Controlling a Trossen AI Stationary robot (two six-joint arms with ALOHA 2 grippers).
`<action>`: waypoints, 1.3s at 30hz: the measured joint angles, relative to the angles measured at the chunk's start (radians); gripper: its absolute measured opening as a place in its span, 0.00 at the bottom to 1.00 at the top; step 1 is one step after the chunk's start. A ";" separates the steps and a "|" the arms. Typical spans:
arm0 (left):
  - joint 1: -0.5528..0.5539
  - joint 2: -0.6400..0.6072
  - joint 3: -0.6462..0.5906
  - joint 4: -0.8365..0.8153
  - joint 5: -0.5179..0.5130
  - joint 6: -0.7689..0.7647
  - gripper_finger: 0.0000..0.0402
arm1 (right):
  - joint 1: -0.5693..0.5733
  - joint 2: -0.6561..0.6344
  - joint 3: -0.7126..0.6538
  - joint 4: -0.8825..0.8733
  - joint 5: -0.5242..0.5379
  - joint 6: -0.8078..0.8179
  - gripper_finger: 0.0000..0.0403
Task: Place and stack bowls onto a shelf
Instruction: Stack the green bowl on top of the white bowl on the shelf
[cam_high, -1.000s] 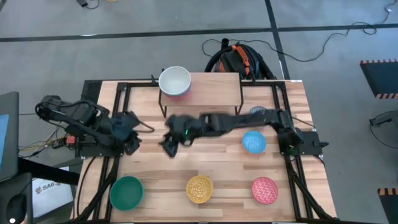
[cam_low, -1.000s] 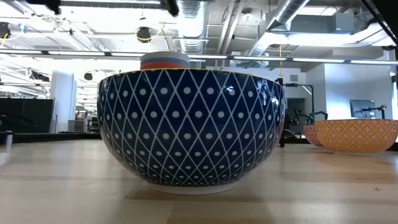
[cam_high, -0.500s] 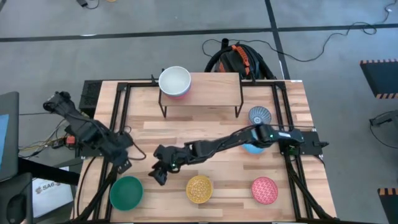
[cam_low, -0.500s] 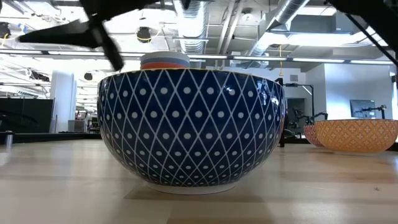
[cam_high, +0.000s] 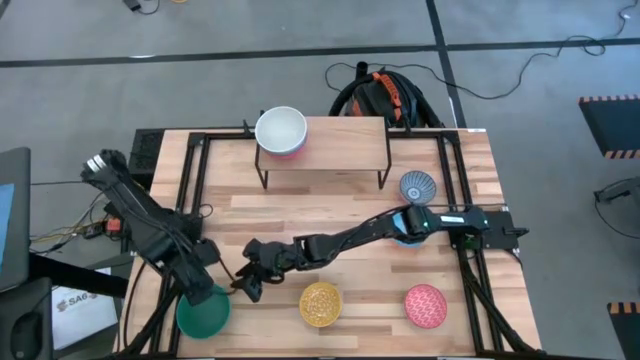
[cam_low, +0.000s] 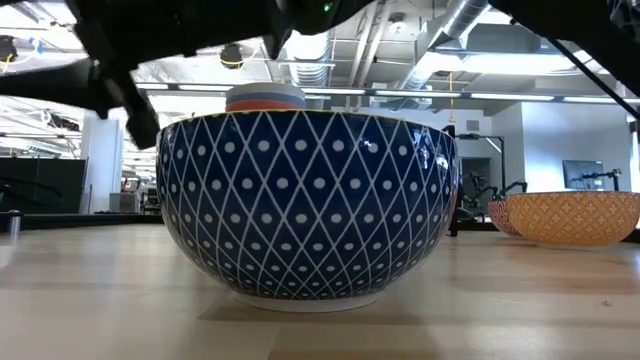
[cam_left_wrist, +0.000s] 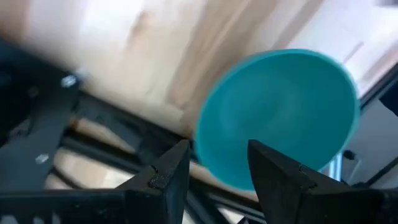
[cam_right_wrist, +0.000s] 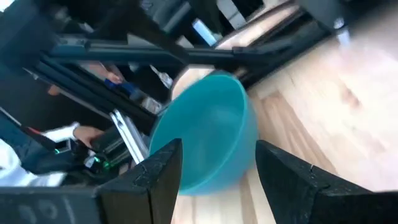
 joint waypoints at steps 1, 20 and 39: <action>-0.004 0.013 0.000 0.017 -0.003 0.023 0.36 | 0.002 0.005 -0.003 -0.015 -0.001 -0.002 0.57; -0.017 0.178 -0.147 0.214 -0.009 0.252 0.30 | 0.015 -0.037 -0.005 -0.194 0.000 -0.085 0.57; -0.017 0.176 -0.245 0.339 0.001 0.262 0.02 | 0.002 -0.298 -0.005 -0.469 0.195 -0.309 0.57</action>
